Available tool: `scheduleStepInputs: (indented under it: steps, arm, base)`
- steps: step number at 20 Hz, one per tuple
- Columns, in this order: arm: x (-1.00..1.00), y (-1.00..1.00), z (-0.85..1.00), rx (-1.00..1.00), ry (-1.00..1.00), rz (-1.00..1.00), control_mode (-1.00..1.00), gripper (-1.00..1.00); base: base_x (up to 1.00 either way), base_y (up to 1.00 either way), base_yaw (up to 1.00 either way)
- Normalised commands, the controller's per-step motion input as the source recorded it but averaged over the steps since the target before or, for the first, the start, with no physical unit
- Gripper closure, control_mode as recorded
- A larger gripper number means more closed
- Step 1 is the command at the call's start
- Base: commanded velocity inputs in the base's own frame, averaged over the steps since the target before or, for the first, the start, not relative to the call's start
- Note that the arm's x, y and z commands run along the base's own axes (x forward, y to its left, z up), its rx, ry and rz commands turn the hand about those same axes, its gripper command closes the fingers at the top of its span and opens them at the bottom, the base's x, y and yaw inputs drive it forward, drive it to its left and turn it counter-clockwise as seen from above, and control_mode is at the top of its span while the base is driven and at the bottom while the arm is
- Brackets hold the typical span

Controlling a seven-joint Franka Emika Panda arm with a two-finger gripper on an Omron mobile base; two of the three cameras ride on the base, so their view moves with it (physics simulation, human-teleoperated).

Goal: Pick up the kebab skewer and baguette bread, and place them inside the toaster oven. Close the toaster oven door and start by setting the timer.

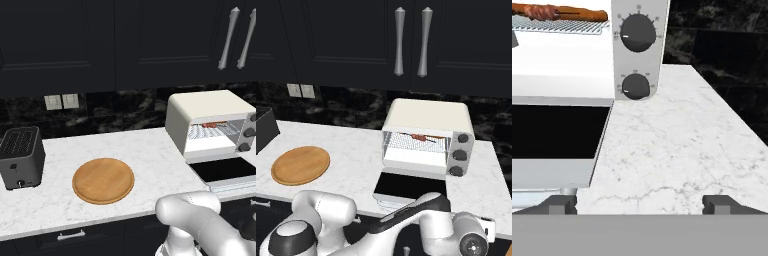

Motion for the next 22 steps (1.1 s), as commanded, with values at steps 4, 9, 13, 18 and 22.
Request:
scheduleStepInputs:
  steps: [4,9,13,18,22]
  arm:
    - [-0.03,-0.06,-0.32,0.0,0.0,0.01,-1.0,-1.0]
    - [-0.04,-0.12,-0.29,0.0,0.0,0.0,-1.0,-1.0]
    - [0.0,-0.08,-0.24,0.0,0.0,0.0,-1.0,-1.0]
    - [0.06,0.04,-0.05,0.01,-0.07,0.0,-1.0,-1.0]
    - [0.02,0.2,0.0,0.0,-0.07,0.0,-1.0,-1.0]
  base:
    - [0.0,0.0,0.0]
    - [0.0,0.0,0.0]
    - [0.0,0.0,0.0]
    - [0.0,0.0,0.0]
    - [0.0,0.0,0.0]
